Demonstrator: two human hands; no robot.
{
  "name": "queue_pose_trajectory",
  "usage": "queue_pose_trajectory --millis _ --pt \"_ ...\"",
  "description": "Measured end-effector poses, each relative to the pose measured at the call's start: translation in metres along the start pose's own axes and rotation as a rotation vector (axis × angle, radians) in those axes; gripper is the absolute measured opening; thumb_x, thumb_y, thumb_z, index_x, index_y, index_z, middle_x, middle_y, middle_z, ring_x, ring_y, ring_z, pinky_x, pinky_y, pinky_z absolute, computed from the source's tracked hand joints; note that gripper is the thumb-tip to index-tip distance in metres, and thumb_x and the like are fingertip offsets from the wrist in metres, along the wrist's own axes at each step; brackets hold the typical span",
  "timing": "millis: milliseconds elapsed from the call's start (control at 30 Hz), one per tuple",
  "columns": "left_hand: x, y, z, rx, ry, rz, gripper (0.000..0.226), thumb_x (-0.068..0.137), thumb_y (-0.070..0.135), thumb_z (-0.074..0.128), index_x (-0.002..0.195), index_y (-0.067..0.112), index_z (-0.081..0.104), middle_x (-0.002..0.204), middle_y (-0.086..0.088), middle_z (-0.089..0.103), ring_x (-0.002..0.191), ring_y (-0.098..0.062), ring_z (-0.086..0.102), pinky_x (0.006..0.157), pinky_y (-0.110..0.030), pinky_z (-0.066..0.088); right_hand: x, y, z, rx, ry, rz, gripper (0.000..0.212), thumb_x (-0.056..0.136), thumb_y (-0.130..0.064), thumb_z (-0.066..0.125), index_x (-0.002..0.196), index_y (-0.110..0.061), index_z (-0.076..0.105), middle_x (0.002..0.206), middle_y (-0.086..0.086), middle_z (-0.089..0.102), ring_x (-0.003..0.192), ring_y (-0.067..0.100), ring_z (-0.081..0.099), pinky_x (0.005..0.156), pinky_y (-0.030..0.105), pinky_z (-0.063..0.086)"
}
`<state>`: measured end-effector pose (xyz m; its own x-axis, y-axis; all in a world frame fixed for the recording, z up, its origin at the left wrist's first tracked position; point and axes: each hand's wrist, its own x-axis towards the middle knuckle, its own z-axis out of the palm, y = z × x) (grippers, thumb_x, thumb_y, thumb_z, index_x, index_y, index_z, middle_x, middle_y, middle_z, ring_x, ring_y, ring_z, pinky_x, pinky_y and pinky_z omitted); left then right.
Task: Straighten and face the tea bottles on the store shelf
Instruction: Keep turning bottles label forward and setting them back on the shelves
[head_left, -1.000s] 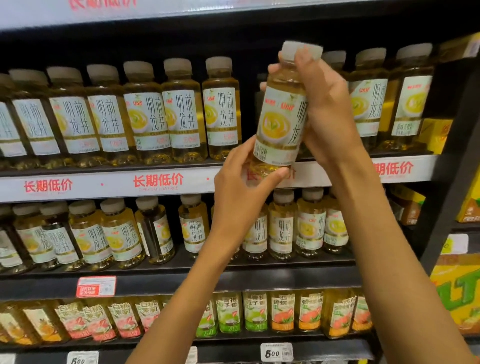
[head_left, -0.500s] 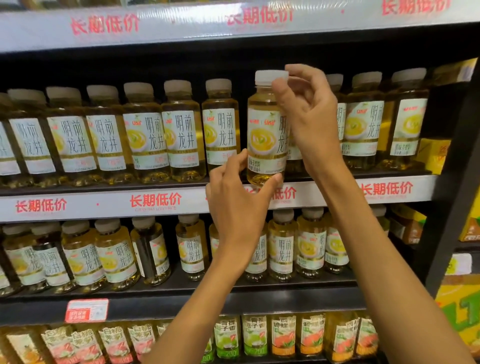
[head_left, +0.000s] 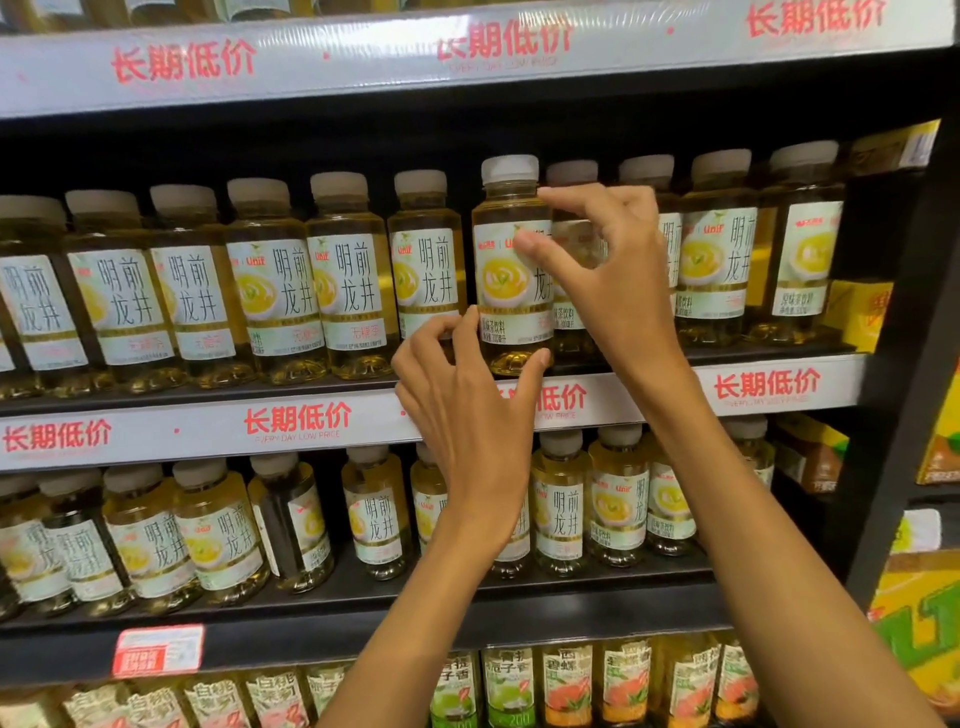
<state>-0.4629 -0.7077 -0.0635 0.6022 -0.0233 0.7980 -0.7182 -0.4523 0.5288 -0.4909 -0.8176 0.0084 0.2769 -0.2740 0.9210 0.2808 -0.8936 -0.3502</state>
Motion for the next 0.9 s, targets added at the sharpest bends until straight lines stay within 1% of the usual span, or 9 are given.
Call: queue_pose_trajectory --millis 67,167,267,367,533,667,767,833,900 --pt "0.002 0.000 0.002 0.020 0.010 -0.002 0.061 0.081 0.046 0.068 0.130 0.014 0.052 0.131 -0.007 0.047 0.123 -0.023 0.034 0.098 -0.031 0.028 0.001 0.001 0.003 -0.029 -0.008 -0.012 0.043 0.086 -0.036 0.068 0.123 -0.014 0.061 0.115 0.001 0.044 0.108 0.008 0.044 0.088 0.008 0.039" --pt "0.003 0.001 0.004 0.043 0.017 -0.012 0.061 0.081 0.045 0.069 0.130 0.013 0.051 0.131 -0.008 0.047 0.122 -0.024 0.033 0.097 -0.033 0.028 0.003 0.002 0.007 -0.084 -0.016 -0.025 0.044 0.087 -0.037 0.067 0.124 -0.015 0.060 0.116 0.006 0.046 0.106 0.010 0.043 0.089 0.021 0.046" --pt "0.005 0.002 0.003 0.060 0.013 -0.018 0.064 0.081 0.044 0.070 0.133 0.015 0.048 0.129 -0.009 0.045 0.117 -0.024 0.034 0.092 -0.029 0.027 0.004 0.003 0.008 -0.126 -0.013 -0.033 0.045 0.086 -0.041 0.067 0.123 -0.016 0.061 0.116 0.011 0.049 0.106 0.018 0.046 0.088 0.032 0.048" --pt "0.010 0.002 0.003 0.071 0.008 -0.024 0.067 0.081 0.041 0.071 0.137 0.018 0.042 0.125 -0.009 0.042 0.111 -0.021 0.032 0.085 -0.021 0.018 0.005 0.004 0.008 -0.186 -0.015 -0.073 0.047 0.085 -0.042 0.068 0.123 -0.015 0.061 0.113 0.011 0.053 0.105 0.023 0.046 0.087 0.036 0.046" --pt "0.015 0.001 0.002 0.089 -0.040 -0.028 0.058 0.085 0.036 0.067 0.136 0.022 0.044 0.123 -0.006 0.040 0.109 -0.020 0.033 0.082 -0.020 0.014 0.007 0.006 0.007 -0.271 -0.056 -0.154 0.050 0.086 -0.039 0.067 0.126 -0.011 0.060 0.117 0.011 0.061 0.108 0.028 0.049 0.086 0.039 0.044" --pt "0.014 -0.001 0.000 0.063 -0.044 -0.013 0.055 0.086 0.033 0.067 0.135 0.022 0.045 0.121 -0.006 0.041 0.108 -0.019 0.034 0.082 -0.019 0.014 0.016 0.010 -0.004 -0.288 0.119 -0.185 0.045 0.090 -0.037 0.059 0.124 -0.007 0.059 0.119 0.010 0.062 0.111 0.032 0.050 0.087 0.037 0.037" --pt "0.013 0.001 -0.002 0.025 -0.019 0.011 0.052 0.085 0.028 0.067 0.134 0.022 0.048 0.119 -0.005 0.042 0.102 -0.012 0.030 0.083 -0.017 0.014 0.021 0.013 -0.006 -0.405 0.162 -0.100 0.042 0.093 -0.035 0.054 0.117 -0.002 0.058 0.109 0.019 0.062 0.109 0.037 0.050 0.090 0.045 0.039" --pt "0.011 0.005 -0.004 -0.058 -0.012 0.055 0.051 0.085 0.021 0.067 0.133 0.020 0.049 0.119 -0.005 0.043 0.102 -0.007 0.029 0.087 -0.018 0.021 0.020 0.014 -0.006 -0.499 0.121 -0.115 0.040 0.095 -0.037 0.051 0.107 0.001 0.059 0.098 0.022 0.063 0.105 0.040 0.050 0.088 0.047 0.037" --pt "0.008 0.008 -0.005 -0.169 -0.037 0.107 0.052 0.086 0.014 0.066 0.134 0.015 0.047 0.120 -0.006 0.044 0.106 -0.013 0.042 0.092 -0.024 0.037 0.017 0.016 -0.008 -0.556 0.135 -0.178 0.037 0.093 -0.035 0.055 0.102 0.001 0.060 0.092 0.023 0.065 0.102 0.041 0.052 0.086 0.047 0.038"
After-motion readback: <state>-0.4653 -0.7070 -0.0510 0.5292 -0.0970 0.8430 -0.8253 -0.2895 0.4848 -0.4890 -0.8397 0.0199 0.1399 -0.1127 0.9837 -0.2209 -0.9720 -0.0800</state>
